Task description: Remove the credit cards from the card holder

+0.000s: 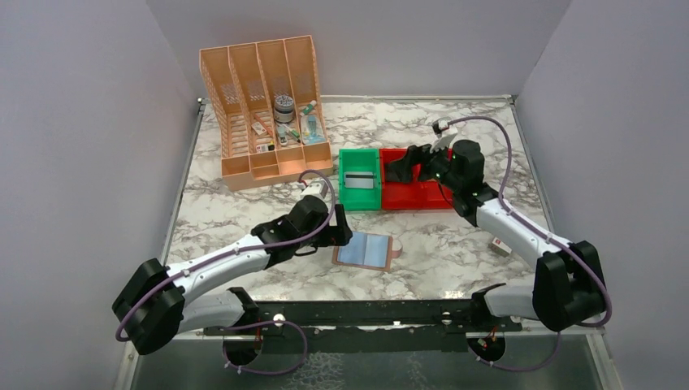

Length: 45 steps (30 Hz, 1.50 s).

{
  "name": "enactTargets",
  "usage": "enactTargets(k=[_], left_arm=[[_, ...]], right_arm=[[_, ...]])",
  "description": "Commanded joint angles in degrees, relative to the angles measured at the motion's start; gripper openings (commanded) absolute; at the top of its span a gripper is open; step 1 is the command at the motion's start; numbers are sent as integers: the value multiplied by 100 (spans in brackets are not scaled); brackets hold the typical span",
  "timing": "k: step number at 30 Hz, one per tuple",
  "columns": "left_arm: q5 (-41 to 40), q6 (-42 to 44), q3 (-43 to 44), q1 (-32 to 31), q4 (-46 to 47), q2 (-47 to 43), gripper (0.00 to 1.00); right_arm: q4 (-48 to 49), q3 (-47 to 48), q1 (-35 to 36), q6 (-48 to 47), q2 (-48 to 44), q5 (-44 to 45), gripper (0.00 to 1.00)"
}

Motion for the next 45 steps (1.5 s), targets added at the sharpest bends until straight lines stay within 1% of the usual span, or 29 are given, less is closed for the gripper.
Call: enactTargets(k=[1, 3, 5, 8, 11, 15, 19, 24, 26, 28, 30, 33, 36, 37, 39, 42, 45], left_arm=[[596, 145, -69, 42, 344, 155, 93], [705, 157, -75, 40, 373, 234, 91], [794, 172, -89, 37, 433, 319, 90], [928, 226, -28, 37, 450, 483, 86], [995, 232, 45, 37, 414, 650, 83], [1087, 225, 93, 41, 454, 814, 81], [1145, 236, 130, 37, 463, 970, 79], [1227, 237, 151, 37, 535, 1106, 75], [1275, 245, 157, 42, 590, 1166, 71], [1326, 245, 170, 37, 632, 1229, 69], [1362, 258, 182, 37, 664, 1296, 66], [1412, 279, 192, 37, 701, 1417, 63], [1477, 275, 176, 37, 780, 1573, 60], [1492, 267, 168, 37, 804, 1612, 56], [1524, 248, 135, 37, 873, 1675, 46], [1618, 198, 74, 29, 1046, 1689, 38], [1670, 168, 85, 24, 1141, 1688, 30]], right_arm=[[-907, -362, -50, 2363, 100, -1222, 95], [-540, -871, -20, 2775, -26, -1896, 83], [-402, -1320, 91, 3202, -177, -2074, 72], [-953, -1598, 417, 3444, -310, -1708, 65], [-1220, -1678, 815, 3533, -357, -1383, 58], [-1492, -1606, 1247, 3599, -197, -1082, 51], [-1874, -1521, 1371, 3585, -22, -721, 46], [-2116, -1558, 1408, 3529, -59, -520, 45], [-2100, -1617, 1400, 3490, -71, -481, 44], [-1975, -1643, 1403, 3441, 40, -587, 42], [-1690, -1650, 1402, 3431, 203, -887, 38], [-1247, -1696, 1409, 3617, 417, -1163, 30], [-1129, -1668, 1401, 3714, 619, -1149, 28], [-1166, -1619, 1403, 3711, 694, -1131, 26], [-1008, -1617, 1403, 3733, 762, -1255, 14], [-321, -1774, 1401, 3922, 820, -1732, 2], [218, -1824, 1406, 4115, 994, -2195, 1]])
